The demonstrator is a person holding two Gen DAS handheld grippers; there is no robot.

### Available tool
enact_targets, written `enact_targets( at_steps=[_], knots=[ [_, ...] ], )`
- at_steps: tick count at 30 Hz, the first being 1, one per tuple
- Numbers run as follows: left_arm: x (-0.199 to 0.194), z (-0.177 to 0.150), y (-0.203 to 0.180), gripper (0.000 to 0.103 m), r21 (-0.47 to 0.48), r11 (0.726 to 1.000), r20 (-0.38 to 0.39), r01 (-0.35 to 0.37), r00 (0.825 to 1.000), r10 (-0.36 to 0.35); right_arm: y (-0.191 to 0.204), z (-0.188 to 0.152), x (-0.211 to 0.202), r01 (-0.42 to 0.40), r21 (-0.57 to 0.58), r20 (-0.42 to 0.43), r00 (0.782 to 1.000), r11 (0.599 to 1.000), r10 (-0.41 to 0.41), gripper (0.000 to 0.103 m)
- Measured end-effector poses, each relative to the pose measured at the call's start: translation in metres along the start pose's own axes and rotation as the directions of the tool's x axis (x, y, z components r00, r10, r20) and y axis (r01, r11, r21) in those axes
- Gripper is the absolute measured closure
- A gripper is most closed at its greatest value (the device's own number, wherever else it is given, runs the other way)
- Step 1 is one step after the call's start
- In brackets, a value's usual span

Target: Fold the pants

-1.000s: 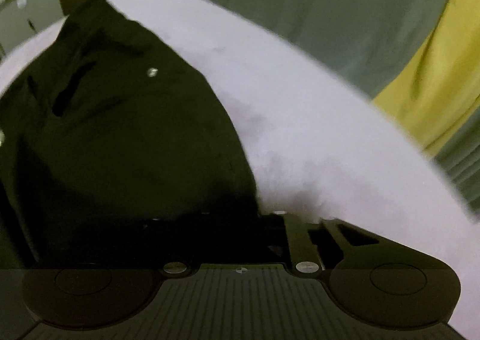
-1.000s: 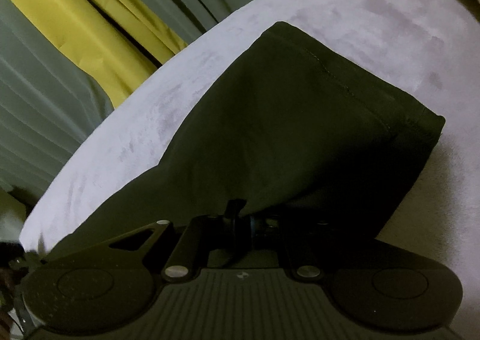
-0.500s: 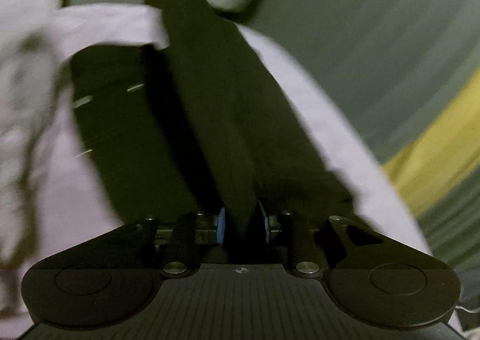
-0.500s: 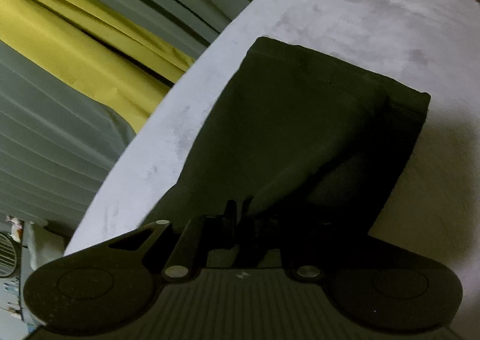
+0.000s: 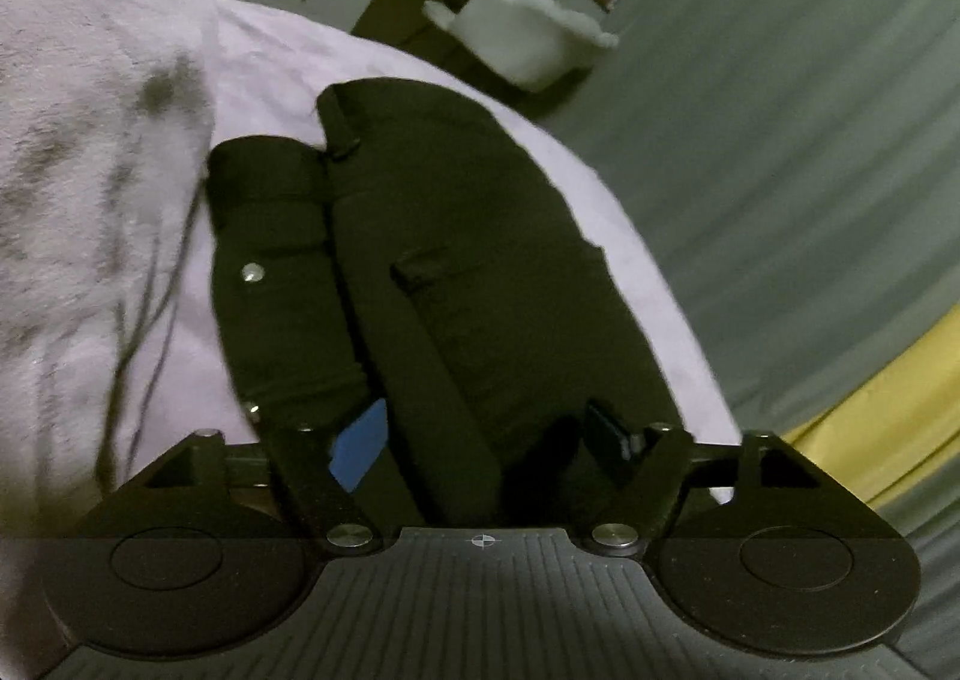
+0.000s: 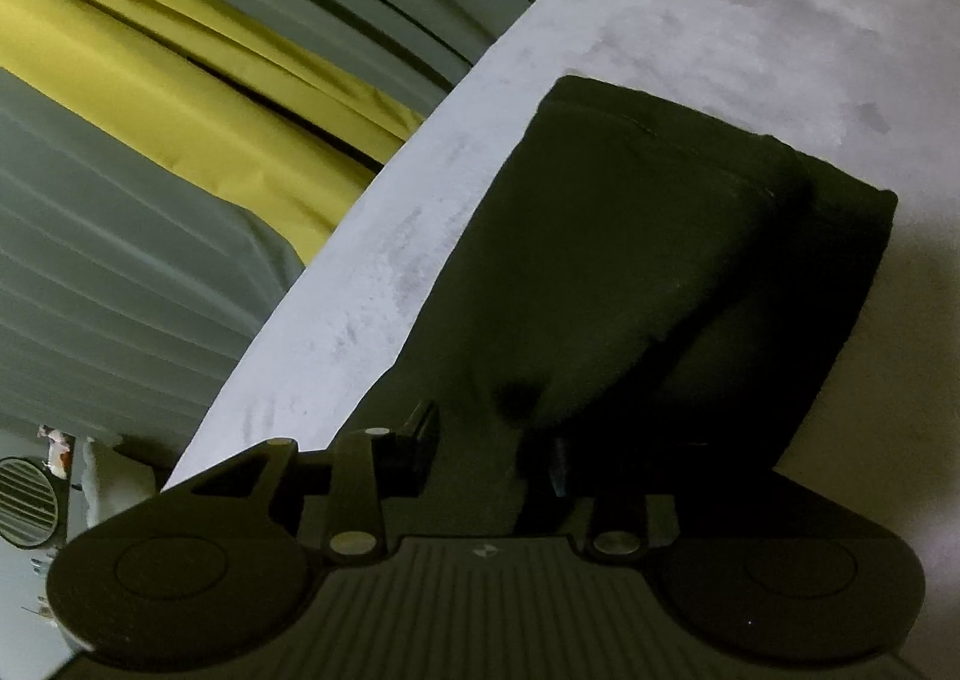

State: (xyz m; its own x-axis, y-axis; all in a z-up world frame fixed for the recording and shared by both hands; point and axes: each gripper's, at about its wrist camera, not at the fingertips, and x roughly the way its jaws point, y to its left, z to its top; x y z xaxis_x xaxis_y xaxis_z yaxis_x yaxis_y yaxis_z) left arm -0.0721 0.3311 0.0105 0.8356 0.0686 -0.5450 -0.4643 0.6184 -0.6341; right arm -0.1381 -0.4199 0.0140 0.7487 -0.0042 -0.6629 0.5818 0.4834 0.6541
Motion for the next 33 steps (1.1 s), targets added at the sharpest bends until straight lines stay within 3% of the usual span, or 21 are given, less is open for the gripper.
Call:
enact_targets(
  at_steps=[1,3,4,7,11,12,14,16,18,20,23,25,28,31,33],
  knots=[
    [0.007,-0.002,-0.002,0.044,-0.002,1.0,0.001,0.0,1.0,0.0,0.001,0.0,0.0,0.0,-0.004,0.003,1.0,1.0,0.0,0.066],
    [0.005,-0.004,-0.005,0.055,0.005,1.0,0.002,-0.016,1.0,0.016,0.003,0.0,0.0,0.012,-0.004,0.017,1.0,1.0,-0.011,0.088],
    [0.007,-0.004,-0.005,0.065,0.008,1.0,0.0,-0.025,1.0,0.025,0.004,0.0,-0.001,0.023,-0.008,0.029,0.999,1.0,-0.023,0.092],
    [0.015,-0.003,0.0,0.071,0.0,1.0,-0.017,-0.029,0.999,0.029,0.004,0.0,-0.002,0.039,-0.008,0.04,0.998,0.999,-0.038,0.092],
    [0.03,0.006,0.006,0.057,-0.028,0.999,-0.048,-0.02,0.999,0.019,-0.001,0.004,0.005,0.078,0.05,0.018,0.997,0.996,-0.079,0.088],
    [0.031,0.008,0.006,0.056,-0.039,0.999,-0.053,-0.013,0.999,0.011,-0.009,0.008,0.005,0.069,0.108,0.024,0.997,0.992,-0.072,0.083],
    [0.036,0.012,0.007,0.057,-0.066,0.998,-0.069,-0.006,0.998,0.001,-0.016,0.01,0.006,0.043,0.167,0.041,0.998,0.985,-0.05,0.081],
    [0.039,0.015,0.006,0.065,-0.063,0.998,-0.083,-0.011,0.997,0.005,-0.02,0.011,0.007,0.033,0.194,0.042,0.998,0.98,-0.041,0.081],
    [0.041,0.019,0.003,0.089,-0.022,0.999,-0.093,-0.042,0.995,0.04,-0.023,0.012,0.009,0.041,0.215,0.038,0.998,0.976,-0.05,0.083],
    [0.035,0.023,0.003,0.099,-0.013,1.0,-0.079,-0.02,0.997,0.019,-0.018,0.012,0.008,0.065,0.181,0.036,0.997,0.981,-0.073,0.096],
    [0.012,0.03,0.003,0.099,-0.009,0.997,-0.029,0.076,0.997,-0.076,0.0,0.012,-0.004,0.086,0.051,0.06,0.994,0.995,-0.089,0.097],
    [-0.009,0.031,-0.001,0.099,0.04,0.994,0.011,0.099,0.995,-0.099,0.01,0.01,-0.019,0.069,-0.03,0.082,0.994,0.997,-0.066,0.097],
    [-0.019,0.027,0.001,0.099,0.109,0.993,0.013,0.052,0.998,-0.054,0.017,0.01,-0.037,0.109,-0.129,0.09,0.991,0.986,-0.098,0.097],
    [-0.01,0.017,0.009,0.096,0.134,0.99,-0.024,-0.037,0.999,0.04,0.015,0.009,-0.036,0.18,-0.231,0.048,0.984,0.956,-0.174,0.096],
    [-0.002,0.01,0.01,0.094,0.151,0.982,-0.037,-0.109,0.993,0.116,0.008,0.009,-0.024,0.222,-0.245,-0.006,0.973,0.944,-0.23,0.087]
  ],
)
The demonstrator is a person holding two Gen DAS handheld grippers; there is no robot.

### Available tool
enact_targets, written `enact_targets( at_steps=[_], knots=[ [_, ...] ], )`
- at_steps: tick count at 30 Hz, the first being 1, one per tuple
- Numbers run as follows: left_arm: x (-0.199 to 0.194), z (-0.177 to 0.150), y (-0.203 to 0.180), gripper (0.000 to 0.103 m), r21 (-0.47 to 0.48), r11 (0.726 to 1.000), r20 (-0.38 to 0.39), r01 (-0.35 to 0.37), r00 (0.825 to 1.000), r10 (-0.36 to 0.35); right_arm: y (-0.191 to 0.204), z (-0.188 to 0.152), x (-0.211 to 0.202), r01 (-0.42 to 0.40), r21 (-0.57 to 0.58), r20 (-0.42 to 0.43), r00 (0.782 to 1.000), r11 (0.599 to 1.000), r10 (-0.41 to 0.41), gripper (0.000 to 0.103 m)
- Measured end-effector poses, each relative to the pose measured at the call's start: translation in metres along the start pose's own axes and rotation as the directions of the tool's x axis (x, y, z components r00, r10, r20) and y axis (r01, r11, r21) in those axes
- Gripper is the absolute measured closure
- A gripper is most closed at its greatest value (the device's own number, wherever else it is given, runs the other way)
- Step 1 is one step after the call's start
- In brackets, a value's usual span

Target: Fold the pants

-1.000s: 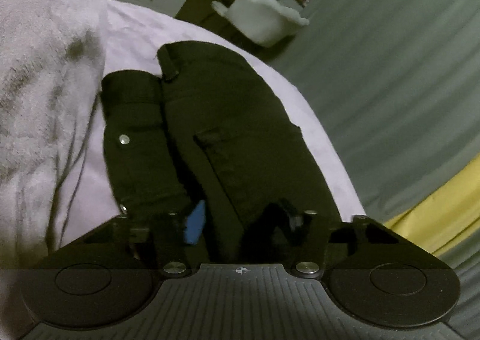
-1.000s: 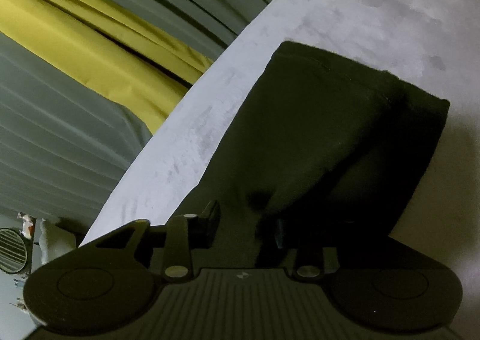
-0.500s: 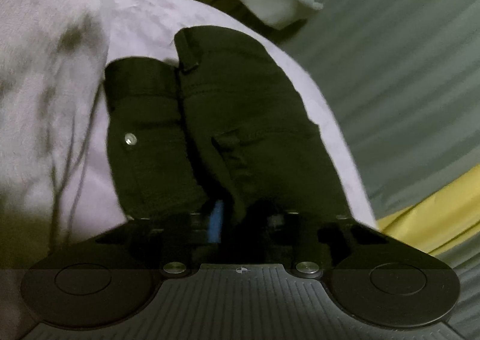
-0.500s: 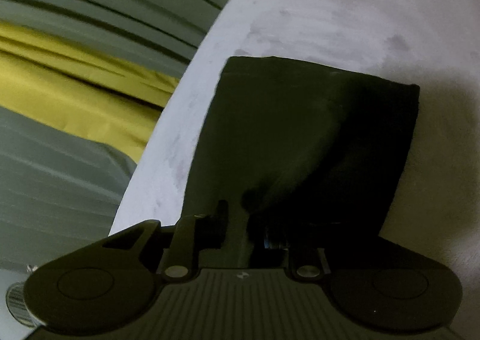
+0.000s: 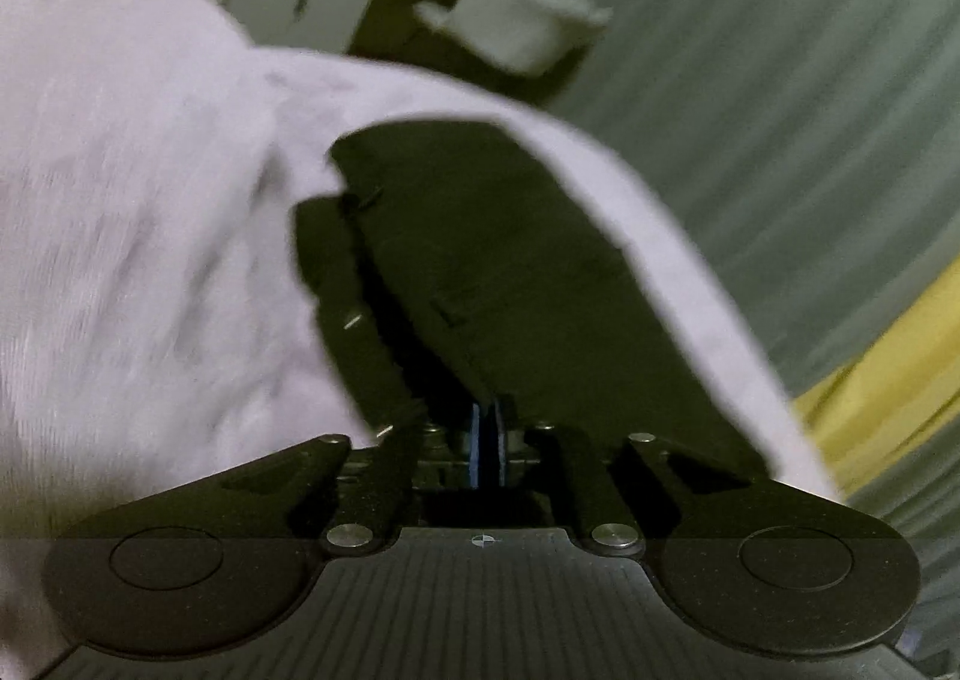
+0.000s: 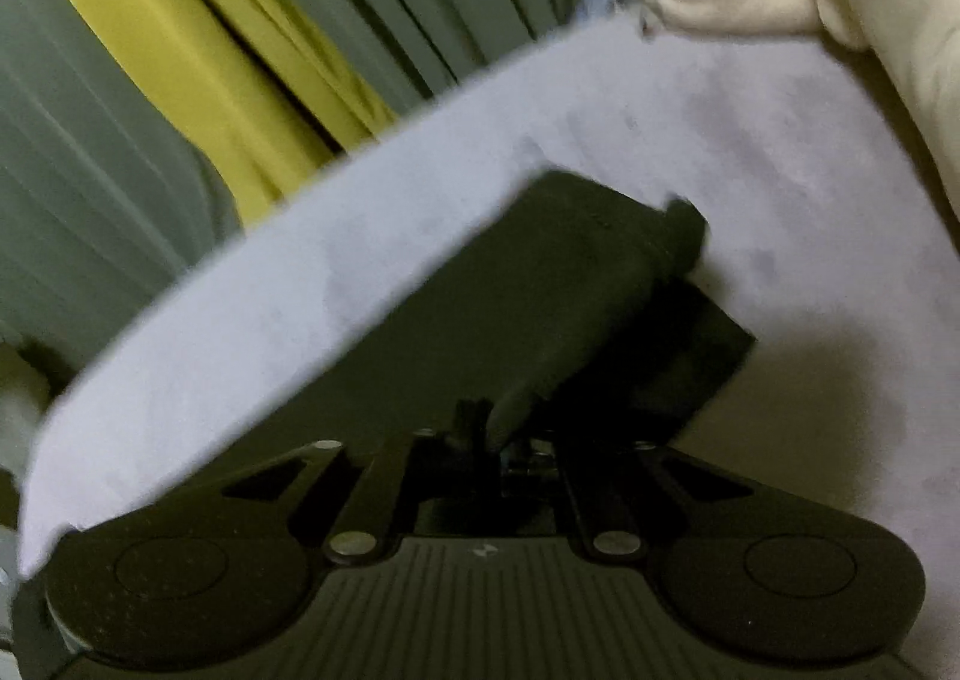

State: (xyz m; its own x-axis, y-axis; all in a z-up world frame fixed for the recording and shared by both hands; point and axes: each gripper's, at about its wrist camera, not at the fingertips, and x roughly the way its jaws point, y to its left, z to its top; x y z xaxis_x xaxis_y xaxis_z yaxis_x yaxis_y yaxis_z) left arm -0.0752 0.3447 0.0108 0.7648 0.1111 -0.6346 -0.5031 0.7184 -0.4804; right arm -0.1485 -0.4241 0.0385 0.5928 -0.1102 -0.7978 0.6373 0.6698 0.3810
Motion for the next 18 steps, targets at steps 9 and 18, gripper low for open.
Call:
enact_targets(
  at_steps=[9,18],
  knots=[
    [-0.032,-0.001,-0.026,0.047,0.101,0.993,0.154,-0.061,0.987,0.045,-0.025,0.005,0.0,0.031,0.121,-0.001,1.0,0.992,-0.031,0.049],
    [-0.035,-0.012,-0.076,0.029,0.167,0.986,0.17,0.012,0.985,-0.041,-0.039,0.007,0.001,-0.02,0.227,0.088,0.996,0.974,0.0,0.094]
  ],
)
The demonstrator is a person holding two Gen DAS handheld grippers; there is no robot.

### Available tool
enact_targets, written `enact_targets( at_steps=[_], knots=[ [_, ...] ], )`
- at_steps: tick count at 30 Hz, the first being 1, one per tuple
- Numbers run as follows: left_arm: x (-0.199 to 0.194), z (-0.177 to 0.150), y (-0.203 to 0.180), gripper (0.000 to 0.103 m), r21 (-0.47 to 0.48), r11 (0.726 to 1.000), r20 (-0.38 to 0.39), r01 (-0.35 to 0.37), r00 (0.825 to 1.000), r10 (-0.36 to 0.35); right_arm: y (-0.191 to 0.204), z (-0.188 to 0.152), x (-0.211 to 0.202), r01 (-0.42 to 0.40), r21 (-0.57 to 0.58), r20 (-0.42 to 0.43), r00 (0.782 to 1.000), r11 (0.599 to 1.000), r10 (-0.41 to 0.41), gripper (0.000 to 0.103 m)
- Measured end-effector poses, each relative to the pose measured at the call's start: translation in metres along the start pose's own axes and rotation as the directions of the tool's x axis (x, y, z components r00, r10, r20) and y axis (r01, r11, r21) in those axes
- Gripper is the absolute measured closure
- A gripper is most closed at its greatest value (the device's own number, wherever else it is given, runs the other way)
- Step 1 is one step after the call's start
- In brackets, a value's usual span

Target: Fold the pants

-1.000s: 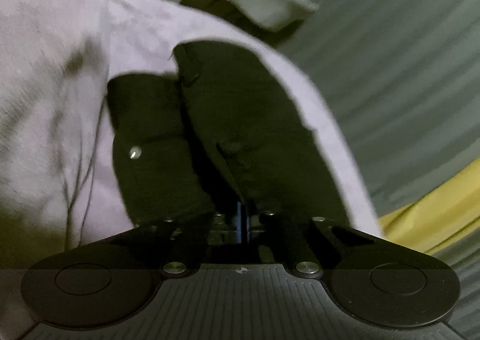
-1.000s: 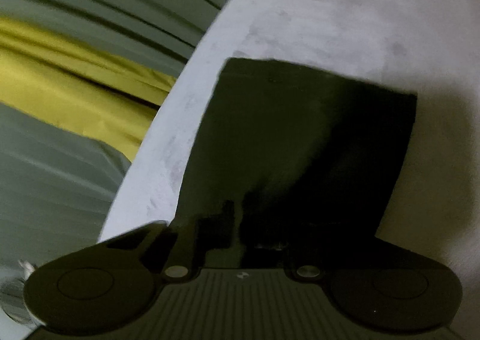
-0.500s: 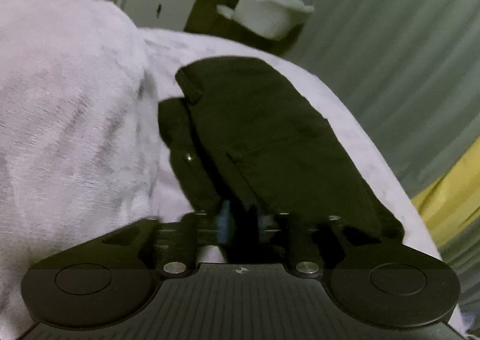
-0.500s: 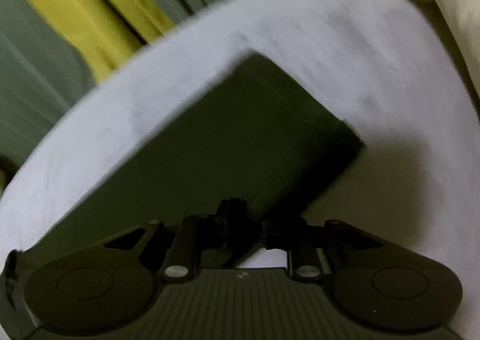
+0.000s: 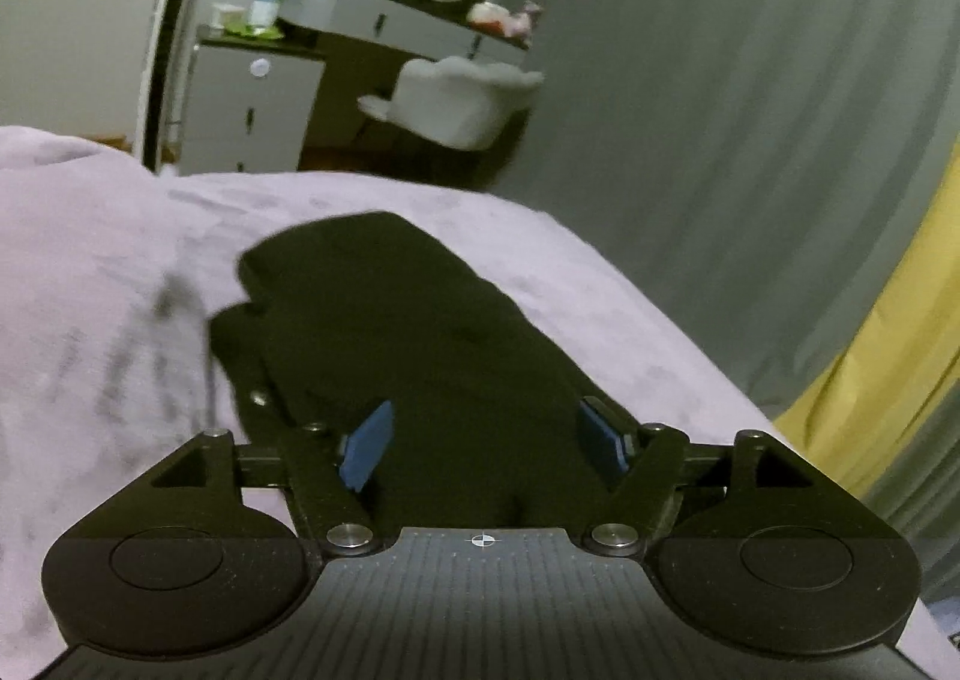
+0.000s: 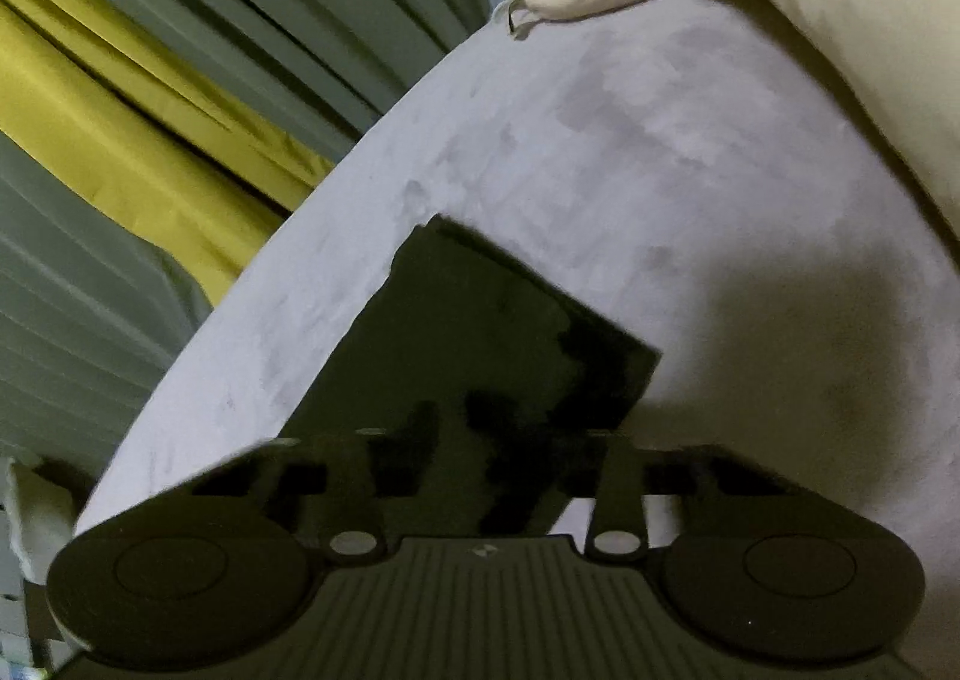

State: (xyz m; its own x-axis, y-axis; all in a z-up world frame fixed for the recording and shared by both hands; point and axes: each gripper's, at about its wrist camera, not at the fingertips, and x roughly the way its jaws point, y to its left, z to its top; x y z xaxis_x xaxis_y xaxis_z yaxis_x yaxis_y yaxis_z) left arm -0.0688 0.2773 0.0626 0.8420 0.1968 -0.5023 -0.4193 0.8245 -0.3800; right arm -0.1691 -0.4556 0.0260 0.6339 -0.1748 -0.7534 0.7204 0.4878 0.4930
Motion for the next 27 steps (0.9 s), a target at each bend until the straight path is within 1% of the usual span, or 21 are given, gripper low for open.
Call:
enact_targets(
  at_steps=[1,2,5,6,7,8,9,10,11,13,14,15,16,18,19,21,22,23,24,26,27],
  knots=[
    [0.003,-0.004,-0.005,0.029,0.005,1.0,-0.006,-0.003,1.0,0.004,0.004,0.0,0.0,0.019,-0.026,0.016,1.0,0.999,-0.019,0.095],
    [0.007,-0.008,-0.01,0.029,0.008,1.0,-0.013,-0.004,1.0,0.004,0.009,-0.001,-0.001,0.017,-0.048,0.033,0.999,0.999,-0.015,0.096],
    [0.016,-0.02,-0.017,0.029,0.016,1.0,-0.024,-0.017,1.0,0.017,0.024,-0.005,-0.016,-0.04,-0.167,0.131,0.989,0.985,0.063,0.097],
    [0.019,-0.025,-0.019,0.029,0.023,0.999,-0.032,-0.032,0.999,0.033,0.026,-0.006,-0.018,-0.046,-0.202,0.151,0.986,0.978,0.077,0.097],
    [0.023,-0.028,-0.02,0.029,0.027,0.998,-0.041,-0.048,0.998,0.049,0.025,-0.005,-0.017,-0.035,-0.219,0.15,0.986,0.975,0.07,0.097],
    [0.026,-0.031,-0.02,0.029,0.028,0.997,-0.051,-0.067,0.996,0.068,0.023,-0.004,-0.011,0.009,-0.228,0.126,0.992,0.974,0.02,0.094],
    [0.031,-0.034,-0.018,0.029,0.026,0.996,-0.066,-0.089,0.994,0.09,0.018,-0.002,-0.004,0.079,-0.228,0.1,0.993,0.971,-0.057,0.083],
    [0.034,-0.035,-0.014,0.029,0.022,0.994,-0.077,-0.104,0.991,0.105,0.015,-0.002,0.001,0.157,-0.223,0.098,0.986,0.962,-0.138,0.078],
    [0.037,-0.036,-0.011,0.029,0.02,0.992,-0.085,-0.128,0.988,0.129,0.01,-0.002,0.002,0.255,-0.217,0.13,0.964,0.942,-0.231,0.071],
    [0.043,-0.038,-0.007,0.029,0.032,0.98,-0.076,-0.198,0.977,0.2,0.01,-0.003,-0.008,0.368,-0.213,0.228,0.919,0.905,-0.32,0.069],
    [0.045,-0.038,-0.006,0.028,0.037,0.975,-0.07,-0.218,0.973,0.221,0.015,-0.003,-0.012,0.391,-0.225,0.263,0.906,0.892,-0.331,0.069],
    [0.047,-0.038,-0.005,0.028,0.033,0.972,-0.067,-0.231,0.97,0.233,0.023,-0.003,-0.017,0.394,-0.244,0.292,0.901,0.886,-0.321,0.069],
    [0.05,-0.037,-0.004,0.027,0.029,0.97,-0.064,-0.242,0.968,0.244,0.032,-0.003,-0.019,0.377,-0.262,0.303,0.906,0.888,-0.296,0.069],
    [0.053,-0.037,-0.006,0.026,0.047,0.957,-0.049,-0.285,0.957,0.287,0.063,-0.007,-0.02,0.292,-0.305,0.296,0.934,0.906,-0.202,0.069],
    [0.053,-0.037,-0.008,0.026,0.06,0.951,-0.038,-0.304,0.951,0.306,0.083,-0.012,-0.017,0.225,-0.337,0.273,0.953,0.914,-0.135,0.069],
    [0.053,-0.038,-0.01,0.026,0.072,0.942,-0.027,-0.328,0.943,0.331,0.125,-0.028,-0.002,0.073,-0.407,0.173,0.985,0.911,-0.002,0.069],
    [0.054,-0.038,-0.008,0.025,0.074,0.939,-0.031,-0.336,0.94,0.339,0.151,-0.042,0.01,-0.026,-0.442,0.088,0.993,0.897,0.073,0.069],
    [0.054,-0.038,-0.007,0.025,0.074,0.934,-0.039,-0.348,0.935,0.352,0.174,-0.056,0.023,-0.113,-0.468,0.007,0.991,0.876,0.132,0.069],
    [0.053,-0.036,-0.003,0.025,0.071,0.93,-0.048,-0.362,0.93,0.365,0.197,-0.071,0.036,-0.197,-0.486,-0.078,0.98,0.851,0.182,0.069],
    [0.05,-0.034,0.005,0.024,0.072,0.925,-0.042,-0.373,0.926,0.376,0.245,-0.108,0.064,-0.334,-0.497,-0.238,0.94,0.801,0.244,0.069],
    [0.05,-0.033,0.009,0.023,0.072,0.919,-0.038,-0.387,0.92,0.39,0.27,-0.128,0.078,-0.394,-0.492,-0.31,0.913,0.777,0.266,0.069]
  ],
)
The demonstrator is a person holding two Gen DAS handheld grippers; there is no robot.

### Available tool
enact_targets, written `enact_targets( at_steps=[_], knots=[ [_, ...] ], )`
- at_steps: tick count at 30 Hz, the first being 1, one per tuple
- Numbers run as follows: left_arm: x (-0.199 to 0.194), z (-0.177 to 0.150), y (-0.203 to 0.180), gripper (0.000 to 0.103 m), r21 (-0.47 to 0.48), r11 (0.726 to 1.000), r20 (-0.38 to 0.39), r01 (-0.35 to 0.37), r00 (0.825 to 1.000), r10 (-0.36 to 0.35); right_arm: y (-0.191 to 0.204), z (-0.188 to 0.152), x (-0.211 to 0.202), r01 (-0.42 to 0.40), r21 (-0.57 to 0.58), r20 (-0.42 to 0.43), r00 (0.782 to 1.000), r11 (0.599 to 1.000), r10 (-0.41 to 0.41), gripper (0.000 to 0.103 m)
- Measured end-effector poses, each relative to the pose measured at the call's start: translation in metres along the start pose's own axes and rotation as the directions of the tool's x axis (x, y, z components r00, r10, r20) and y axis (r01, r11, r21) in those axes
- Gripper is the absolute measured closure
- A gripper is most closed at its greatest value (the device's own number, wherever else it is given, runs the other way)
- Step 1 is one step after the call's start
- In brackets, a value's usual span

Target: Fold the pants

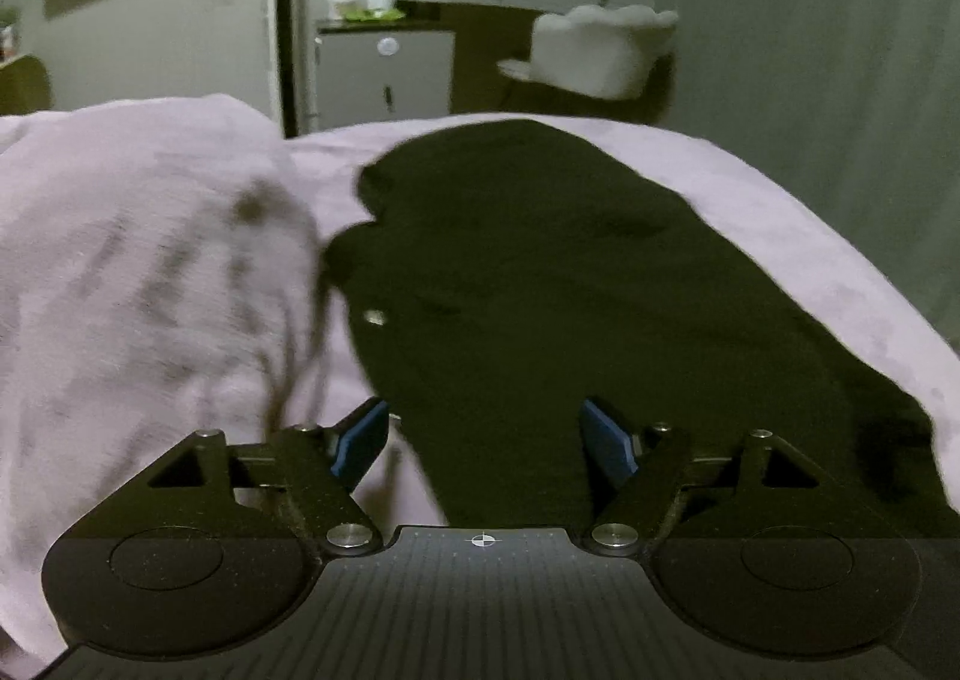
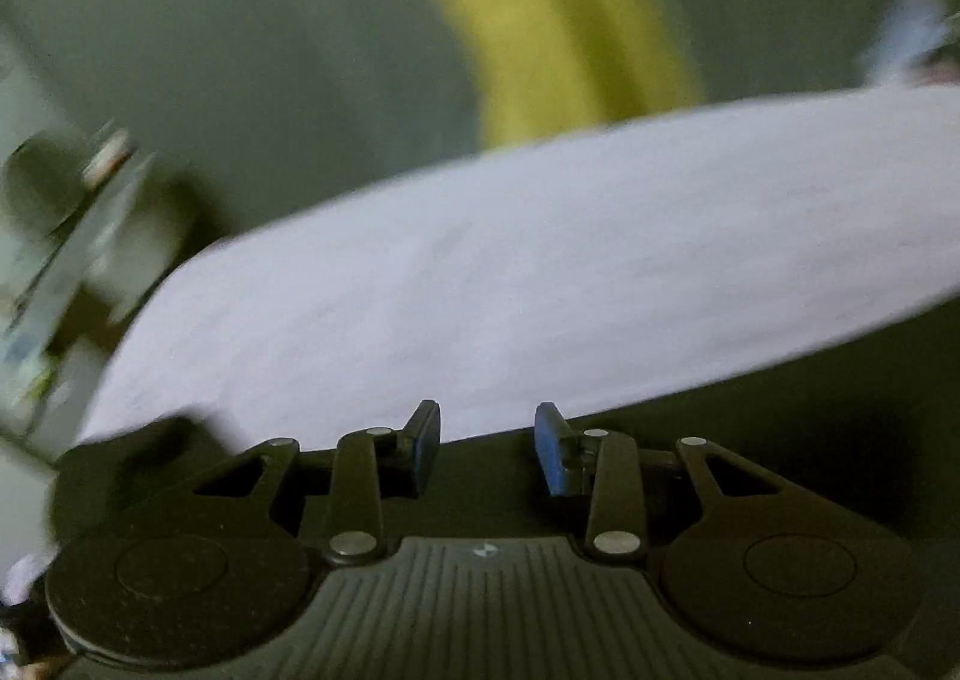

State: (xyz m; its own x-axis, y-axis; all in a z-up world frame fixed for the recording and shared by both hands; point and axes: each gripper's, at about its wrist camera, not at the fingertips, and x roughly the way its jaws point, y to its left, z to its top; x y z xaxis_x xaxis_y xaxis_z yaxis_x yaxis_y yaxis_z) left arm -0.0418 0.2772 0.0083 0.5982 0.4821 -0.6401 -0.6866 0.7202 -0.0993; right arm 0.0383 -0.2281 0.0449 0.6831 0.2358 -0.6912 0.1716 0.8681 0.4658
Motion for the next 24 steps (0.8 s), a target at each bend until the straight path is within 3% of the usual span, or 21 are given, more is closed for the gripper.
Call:
enact_targets(
  at_steps=[2,5,9,14,16,18,22,23,24],
  knots=[
    [0.006,-0.001,0.011,0.019,-0.045,0.999,-0.021,-0.014,1.0,0.013,0.039,-0.001,0.041,-0.145,0.005,-0.084,0.986,0.989,0.145,0.069],
    [0.01,-0.002,0.017,0.016,-0.076,0.997,-0.037,0.0,0.999,-0.003,0.092,-0.001,0.1,-0.32,0.085,-0.176,0.927,0.944,0.33,0.066],
    [0.01,-0.005,0.011,0.016,-0.056,0.998,-0.026,-0.026,0.999,0.025,0.139,0.002,0.159,-0.408,0.188,-0.24,0.863,0.893,0.445,0.054],
    [0.013,-0.006,0.012,0.013,-0.072,0.997,-0.034,-0.025,0.999,0.023,0.163,0.011,0.211,-0.364,0.257,-0.317,0.843,0.895,0.434,0.053],
    [0.014,-0.006,0.01,0.013,-0.068,0.997,-0.033,-0.03,0.999,0.028,0.172,0.004,0.215,-0.388,0.266,-0.339,0.819,0.882,0.463,0.051],
    [0.014,-0.006,0.009,0.013,-0.063,0.998,-0.034,-0.031,0.999,0.029,0.177,0.0,0.224,-0.361,0.288,-0.382,0.806,0.887,0.452,0.052],
    [0.013,-0.006,0.009,0.013,-0.068,0.997,-0.035,-0.026,0.999,0.023,0.175,-0.001,0.244,-0.303,0.471,-0.449,0.725,0.828,0.521,0.062],
    [0.013,-0.006,0.009,0.013,-0.069,0.997,-0.035,-0.025,0.999,0.022,0.178,0.009,0.245,-0.32,0.472,-0.421,0.737,0.821,0.529,0.064],
    [0.013,-0.006,0.009,0.013,-0.069,0.997,-0.034,-0.024,0.999,0.021,0.179,0.019,0.239,-0.347,0.46,-0.359,0.769,0.817,0.529,0.064]
  ],
)
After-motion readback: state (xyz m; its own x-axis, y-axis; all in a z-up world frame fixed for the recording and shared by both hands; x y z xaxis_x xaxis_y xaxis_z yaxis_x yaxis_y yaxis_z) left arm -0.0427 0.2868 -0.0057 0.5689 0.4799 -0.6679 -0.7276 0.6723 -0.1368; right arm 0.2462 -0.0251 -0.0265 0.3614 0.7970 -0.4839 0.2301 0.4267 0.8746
